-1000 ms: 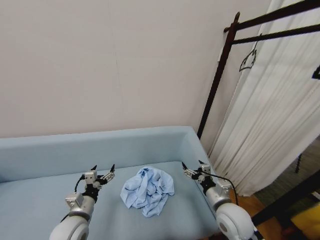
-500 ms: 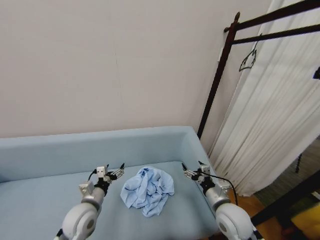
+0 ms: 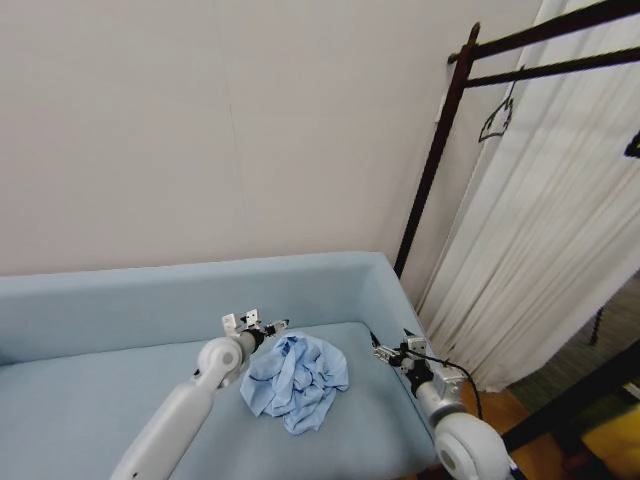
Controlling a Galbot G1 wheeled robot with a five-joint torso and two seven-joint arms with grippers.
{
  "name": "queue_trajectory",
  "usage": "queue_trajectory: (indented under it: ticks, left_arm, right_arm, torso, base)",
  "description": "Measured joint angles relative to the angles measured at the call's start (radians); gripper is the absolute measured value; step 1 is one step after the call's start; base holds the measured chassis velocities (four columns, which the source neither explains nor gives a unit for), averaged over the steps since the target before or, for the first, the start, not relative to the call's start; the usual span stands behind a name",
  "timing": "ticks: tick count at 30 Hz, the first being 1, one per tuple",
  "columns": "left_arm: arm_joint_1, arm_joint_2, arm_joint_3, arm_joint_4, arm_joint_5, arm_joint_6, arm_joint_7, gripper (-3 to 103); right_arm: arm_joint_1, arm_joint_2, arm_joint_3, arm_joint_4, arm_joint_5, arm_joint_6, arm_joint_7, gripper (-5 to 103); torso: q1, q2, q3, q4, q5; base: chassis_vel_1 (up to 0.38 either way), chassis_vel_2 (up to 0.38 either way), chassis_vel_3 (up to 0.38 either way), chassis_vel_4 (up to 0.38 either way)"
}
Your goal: Pick up the clothes from the sofa and hang them on the clothes hanger.
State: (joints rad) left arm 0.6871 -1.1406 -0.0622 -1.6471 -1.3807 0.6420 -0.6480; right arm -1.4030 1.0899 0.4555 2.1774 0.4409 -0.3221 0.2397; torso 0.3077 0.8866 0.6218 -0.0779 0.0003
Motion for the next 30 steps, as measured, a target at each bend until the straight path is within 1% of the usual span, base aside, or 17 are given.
queue_trajectory:
  ticks: [2,3,5,7,9,10,12,13,16,19,23,30]
  left_arm:
    - [-0.047,-0.021,0.03,0.068,-0.007,0.024,-0.024,100]
    - [-0.047,-0.021,0.03,0.068,-0.007,0.024,-0.024,100]
    - [-0.083,-0.037,0.061,0.122,-0.007,0.033,-0.044,100]
    - [-0.107,-0.051,0.089,0.164,-0.005,0.044,-0.05,100]
    - [-0.113,-0.057,0.096,0.172,-0.004,0.051,-0.055,100]
    - [-0.114,-0.062,0.101,0.174,-0.003,0.059,-0.065,100]
    - [-0.113,-0.072,0.107,0.165,-0.004,0.07,-0.104,100]
    - [-0.113,-0.072,0.107,0.165,-0.004,0.07,-0.104,100]
    - [-0.101,-0.077,0.108,0.152,-0.005,0.089,-0.141,100]
    - [-0.095,-0.077,0.108,0.151,-0.004,0.092,-0.152,100]
    - [-0.081,-0.07,0.106,0.151,0.0,0.093,-0.153,100]
    - [-0.064,-0.066,0.102,0.15,0.01,0.097,-0.127,101]
  right_arm:
    - [0.005,0.004,-0.001,-0.011,-0.003,0.006,0.0,100]
    - [0.005,0.004,-0.001,-0.011,-0.003,0.006,0.0,100]
    - [0.007,0.005,-0.001,-0.017,-0.003,0.011,-0.001,100]
    - [0.007,0.006,0.0,-0.023,-0.003,0.019,-0.001,100]
    - [0.006,0.005,0.001,-0.025,-0.003,0.022,-0.001,100]
    - [0.005,0.005,0.003,-0.026,-0.003,0.025,0.0,100]
    - [0.003,0.005,0.007,-0.028,-0.003,0.03,0.001,100]
    - [0.003,0.005,0.007,-0.028,-0.003,0.03,0.001,100]
    - [0.001,0.005,0.009,-0.033,-0.003,0.035,0.001,100]
    - [0.003,0.005,0.007,-0.039,-0.003,0.038,0.001,100]
    - [0.008,0.007,0.0,-0.046,-0.003,0.038,0.003,100]
    - [0.012,0.005,-0.004,-0.049,-0.002,0.038,0.005,100]
  torso:
    - [0.0,0.0,0.0,0.0002,-0.0001]
    - [0.0,0.0,0.0,0.0002,-0.0001]
    - [0.0,0.0,0.0,0.0001,-0.0001]
    - [0.0,0.0,0.0,0.0,-0.0002]
    - [0.0,0.0,0.0,0.0,-0.0001]
    - [0.0,0.0,0.0,0.0,-0.0001]
    - [0.0,0.0,0.0,0.0,-0.0002]
    - [0.0,0.0,0.0,0.0,-0.0002]
    - [0.0,0.0,0.0,0.0001,-0.0002]
    - [0.0,0.0,0.0,0.0001,-0.0002]
    - [0.0,0.0,0.0,0.0001,-0.0002]
    - [0.0,0.0,0.0,0.0001,-0.0003]
  base:
    - [0.0,0.0,0.0,0.0]
    - [0.0,0.0,0.0,0.0]
    - [0.0,0.0,0.0,0.0]
    - [0.0,0.0,0.0,0.0]
    - [0.0,0.0,0.0,0.0]
    - [0.0,0.0,0.0,0.0]
    - [0.0,0.0,0.0,0.0]
    - [0.0,0.0,0.0,0.0]
    - [0.0,0.0,0.0,0.0]
    - [0.0,0.0,0.0,0.0]
    - [0.0,0.0,0.0,0.0]
    - [0.0,0.0,0.0,0.0]
